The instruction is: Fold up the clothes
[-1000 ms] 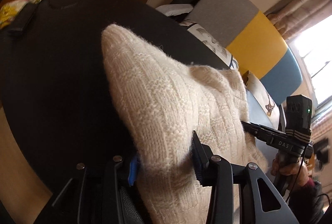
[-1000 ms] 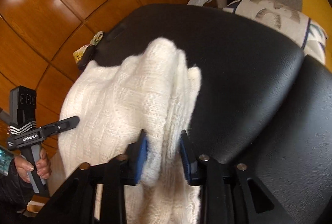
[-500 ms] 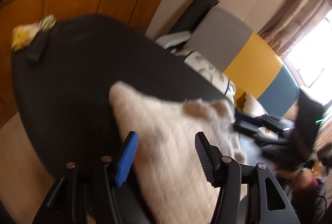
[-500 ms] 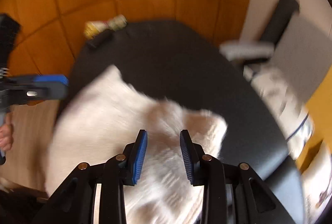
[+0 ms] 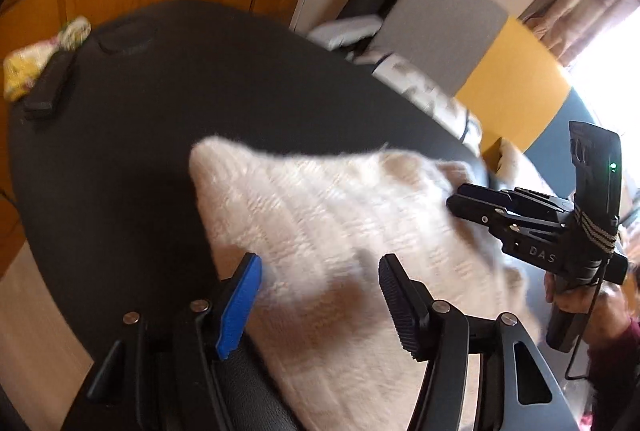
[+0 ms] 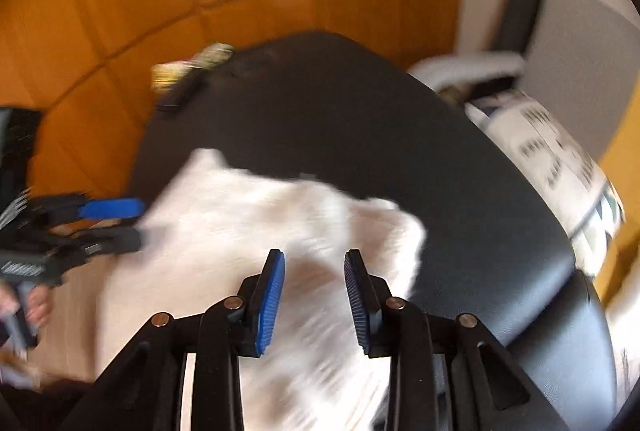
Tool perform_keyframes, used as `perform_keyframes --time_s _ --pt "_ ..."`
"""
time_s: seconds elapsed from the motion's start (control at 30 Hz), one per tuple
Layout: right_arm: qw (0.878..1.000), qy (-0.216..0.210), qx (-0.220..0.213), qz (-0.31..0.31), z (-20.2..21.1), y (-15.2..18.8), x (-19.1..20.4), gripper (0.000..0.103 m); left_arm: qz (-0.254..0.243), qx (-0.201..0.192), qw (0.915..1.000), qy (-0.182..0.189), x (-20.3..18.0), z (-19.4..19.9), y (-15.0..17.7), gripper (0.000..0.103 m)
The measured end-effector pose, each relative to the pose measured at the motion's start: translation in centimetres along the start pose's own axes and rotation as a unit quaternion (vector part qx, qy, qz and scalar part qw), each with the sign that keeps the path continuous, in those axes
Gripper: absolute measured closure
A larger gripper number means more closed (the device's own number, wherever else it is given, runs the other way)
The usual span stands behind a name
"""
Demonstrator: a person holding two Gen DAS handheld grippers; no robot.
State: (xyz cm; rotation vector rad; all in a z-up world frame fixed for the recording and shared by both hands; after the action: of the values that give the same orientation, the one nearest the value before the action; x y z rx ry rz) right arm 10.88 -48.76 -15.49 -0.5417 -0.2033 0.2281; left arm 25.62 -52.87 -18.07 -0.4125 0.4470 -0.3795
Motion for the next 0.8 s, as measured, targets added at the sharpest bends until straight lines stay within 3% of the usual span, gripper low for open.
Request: perform_keyframes --time_s 0.13,0.3,0.33,0.37,0.47,0.57,0.67,0.8 --pt "0.998 -0.029 0.003 0.049 2.2 2.8 3.1 0.073 -0.015 -0.019 0.9996 0.015 -1.3 1.8 0.9 0.041" --pt "0.997 0.022 0.059 0.032 -0.3 6.7 1.7 0.074 -0.027 -0.001 0.9996 0.011 -2.9 0.9 2.2 0.041" --pt "0.997 0.039 0.065 0.020 -1.0 7.2 1.0 0.081 -0.032 0.003 0.9995 0.006 -3.0 0.7 2.7 0.041" --pt "0.996 0.053 0.068 0.009 -1.7 7.7 0.4 0.081 -0.040 0.002 0.9992 -0.005 -2.9 0.7 3.3 0.041" --pt "0.996 0.076 0.044 -0.008 -1.9 7.9 0.7 0.081 -0.068 0.004 0.9970 -0.038 -3.5 -0.2 4.4 0.038" --pt "0.994 0.089 0.016 -0.056 -0.6 7.4 1.4 0.079 -0.081 -0.018 0.9931 -0.083 -4.3 0.1 4.5 0.037" --pt "0.989 0.104 -0.030 -0.105 2.0 7.2 2.0 0.070 -0.060 -0.041 0.9898 -0.122 -4.4 1.8 4.6 0.032" --pt "0.975 0.113 -0.098 -0.167 6.1 6.7 2.8 0.068 -0.035 -0.072 0.9841 -0.158 -4.2 4.9 5.0 0.023"
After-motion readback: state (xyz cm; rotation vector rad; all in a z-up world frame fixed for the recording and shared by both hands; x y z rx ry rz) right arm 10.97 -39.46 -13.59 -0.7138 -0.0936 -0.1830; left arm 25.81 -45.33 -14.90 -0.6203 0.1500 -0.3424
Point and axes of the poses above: each gripper's, at about its wrist camera, not at the fingertips, and z roughly against the way its jaws point, x to its left, y to its underside, the point moved 7 cm from there along -z, roughly the way its jaws point, and after that the axes turned 6 degrees about x, right-handed, at the moved point
